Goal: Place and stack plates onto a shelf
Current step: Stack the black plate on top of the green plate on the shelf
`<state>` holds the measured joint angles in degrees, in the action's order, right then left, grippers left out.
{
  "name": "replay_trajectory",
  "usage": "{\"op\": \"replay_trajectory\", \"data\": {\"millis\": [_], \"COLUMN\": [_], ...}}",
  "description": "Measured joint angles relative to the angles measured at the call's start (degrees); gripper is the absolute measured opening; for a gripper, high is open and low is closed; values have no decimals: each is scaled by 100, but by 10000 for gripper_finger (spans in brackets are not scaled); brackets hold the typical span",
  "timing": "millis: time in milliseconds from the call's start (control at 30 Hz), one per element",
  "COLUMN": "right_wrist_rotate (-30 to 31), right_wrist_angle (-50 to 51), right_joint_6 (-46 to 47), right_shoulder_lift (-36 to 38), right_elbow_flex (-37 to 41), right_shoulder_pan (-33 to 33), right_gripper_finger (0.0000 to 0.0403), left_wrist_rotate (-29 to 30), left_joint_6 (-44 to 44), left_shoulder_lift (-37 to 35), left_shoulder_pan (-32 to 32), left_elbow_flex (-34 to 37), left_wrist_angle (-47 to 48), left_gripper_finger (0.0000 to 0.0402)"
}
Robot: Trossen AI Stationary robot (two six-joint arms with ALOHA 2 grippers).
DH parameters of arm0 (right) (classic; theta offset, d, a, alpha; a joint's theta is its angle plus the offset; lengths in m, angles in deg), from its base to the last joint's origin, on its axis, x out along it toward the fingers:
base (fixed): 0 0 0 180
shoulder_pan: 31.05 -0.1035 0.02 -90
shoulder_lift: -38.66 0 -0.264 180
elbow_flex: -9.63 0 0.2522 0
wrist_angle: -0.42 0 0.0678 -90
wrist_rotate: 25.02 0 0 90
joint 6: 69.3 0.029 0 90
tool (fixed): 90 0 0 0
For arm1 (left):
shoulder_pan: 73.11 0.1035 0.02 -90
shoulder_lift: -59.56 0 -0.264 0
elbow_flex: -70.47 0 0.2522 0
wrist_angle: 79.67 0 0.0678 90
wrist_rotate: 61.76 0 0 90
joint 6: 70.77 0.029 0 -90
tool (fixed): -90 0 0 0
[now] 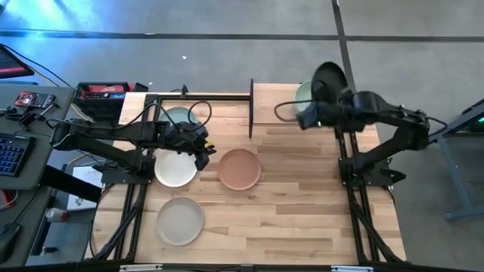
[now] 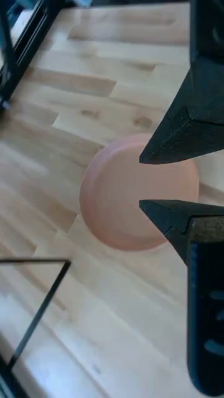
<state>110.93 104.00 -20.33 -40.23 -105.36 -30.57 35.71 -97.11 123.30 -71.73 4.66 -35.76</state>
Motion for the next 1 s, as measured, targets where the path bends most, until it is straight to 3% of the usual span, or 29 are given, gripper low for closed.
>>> {"op": "replay_trajectory", "data": {"millis": [200, 467, 800, 1000], "right_wrist_rotate": [-898, -1713, -2513, -2667], "right_wrist_angle": [-97, -92, 19, 16], "right_joint_6": [-2092, -3439, -4133, -3927], "right_shoulder_lift": [-143, -529, -1288, -1504], "right_elbow_flex": [4, 4, 4, 4], "right_shoulder_pan": [1078, 1938, 2343, 2482], "right_gripper_finger": [0, 0, 0, 0], "left_wrist_rotate": [206, 234, 235, 235], "left_joint_6": [2, -1, -5, -5], "left_shoulder_lift": [0, 0, 0, 0], "left_shoulder_pan": [325, 793, 1205, 1256], "left_elbow_flex": [0, 0, 0, 0], "left_wrist_angle": [0, -8, -6, -2], "left_gripper_finger": [90, 90, 90, 90]}}
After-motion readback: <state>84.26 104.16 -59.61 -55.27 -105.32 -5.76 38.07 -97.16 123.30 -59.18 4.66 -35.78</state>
